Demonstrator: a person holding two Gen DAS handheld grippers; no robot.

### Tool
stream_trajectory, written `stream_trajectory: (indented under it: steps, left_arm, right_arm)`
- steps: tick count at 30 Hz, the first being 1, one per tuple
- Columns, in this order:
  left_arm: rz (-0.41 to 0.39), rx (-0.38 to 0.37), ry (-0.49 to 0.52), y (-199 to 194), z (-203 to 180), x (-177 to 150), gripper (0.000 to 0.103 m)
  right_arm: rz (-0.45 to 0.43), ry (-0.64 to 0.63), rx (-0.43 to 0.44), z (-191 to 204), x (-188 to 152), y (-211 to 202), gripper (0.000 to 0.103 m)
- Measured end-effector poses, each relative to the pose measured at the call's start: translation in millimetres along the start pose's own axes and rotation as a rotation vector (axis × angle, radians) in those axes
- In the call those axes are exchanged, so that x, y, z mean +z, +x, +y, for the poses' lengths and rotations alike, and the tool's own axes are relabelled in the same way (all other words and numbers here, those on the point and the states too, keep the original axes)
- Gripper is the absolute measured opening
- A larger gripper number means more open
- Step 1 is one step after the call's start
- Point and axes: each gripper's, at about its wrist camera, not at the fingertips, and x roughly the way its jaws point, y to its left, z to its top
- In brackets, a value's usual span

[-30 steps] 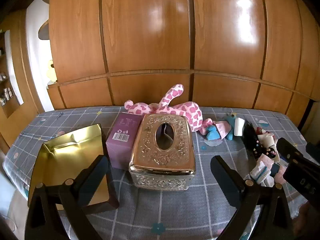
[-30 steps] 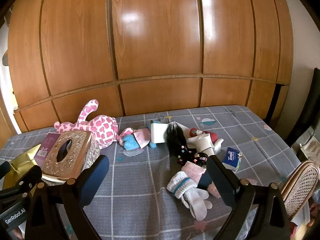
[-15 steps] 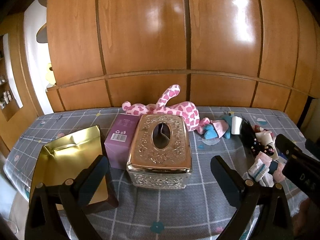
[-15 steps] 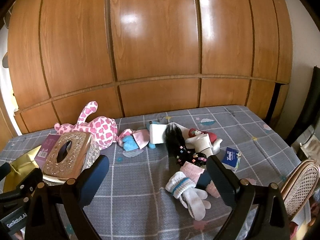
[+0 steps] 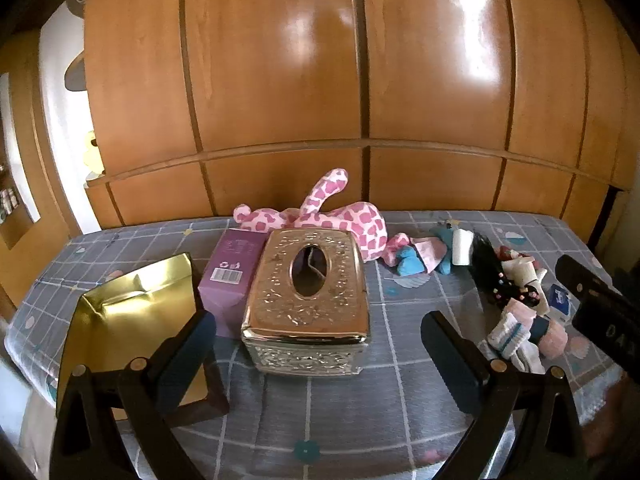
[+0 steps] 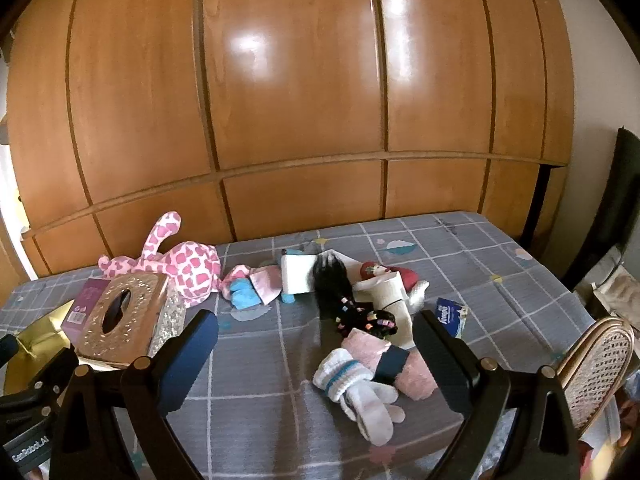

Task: Organize soft objects
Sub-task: 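Move both tools toward the pile of soft items on the bed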

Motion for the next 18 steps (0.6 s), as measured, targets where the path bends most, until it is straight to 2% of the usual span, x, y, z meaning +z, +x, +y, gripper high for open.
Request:
stream_trajectory:
  steps: [18]
  left_arm:
    - [0.015, -0.044, 0.066, 3.7, -26.0, 0.3, 0.103]
  right_arm:
    - [-0.007, 0.072, -0.066, -44.8, 5.4, 7.5, 0.100]
